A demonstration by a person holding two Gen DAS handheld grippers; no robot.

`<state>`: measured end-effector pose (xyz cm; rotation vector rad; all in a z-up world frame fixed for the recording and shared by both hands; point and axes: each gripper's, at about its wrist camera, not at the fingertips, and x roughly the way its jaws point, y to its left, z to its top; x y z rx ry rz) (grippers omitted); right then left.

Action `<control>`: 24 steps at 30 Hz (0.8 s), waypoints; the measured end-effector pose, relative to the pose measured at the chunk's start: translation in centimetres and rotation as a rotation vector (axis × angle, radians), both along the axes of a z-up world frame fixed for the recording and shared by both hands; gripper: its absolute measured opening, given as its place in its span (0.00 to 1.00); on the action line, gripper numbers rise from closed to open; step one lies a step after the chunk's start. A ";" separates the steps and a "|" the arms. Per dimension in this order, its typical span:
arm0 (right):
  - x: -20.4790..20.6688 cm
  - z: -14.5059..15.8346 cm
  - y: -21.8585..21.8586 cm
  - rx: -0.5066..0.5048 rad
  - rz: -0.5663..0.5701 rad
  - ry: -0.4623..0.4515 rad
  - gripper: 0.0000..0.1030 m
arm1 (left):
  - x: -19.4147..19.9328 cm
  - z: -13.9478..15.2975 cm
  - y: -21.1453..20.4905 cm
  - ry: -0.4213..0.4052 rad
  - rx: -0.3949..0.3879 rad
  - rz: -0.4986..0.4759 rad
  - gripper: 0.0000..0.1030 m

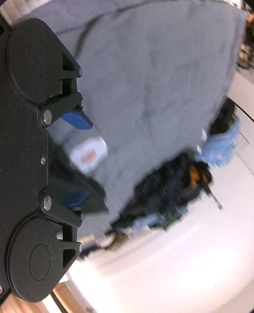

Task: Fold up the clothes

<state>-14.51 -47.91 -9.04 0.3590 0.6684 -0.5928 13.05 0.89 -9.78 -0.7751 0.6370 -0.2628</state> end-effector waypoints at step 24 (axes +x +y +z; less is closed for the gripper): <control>-0.1 -0.9 -0.7 0.124 0.036 -0.220 0.83 | -0.5 0.3 -6.4 0.058 0.061 -0.274 0.78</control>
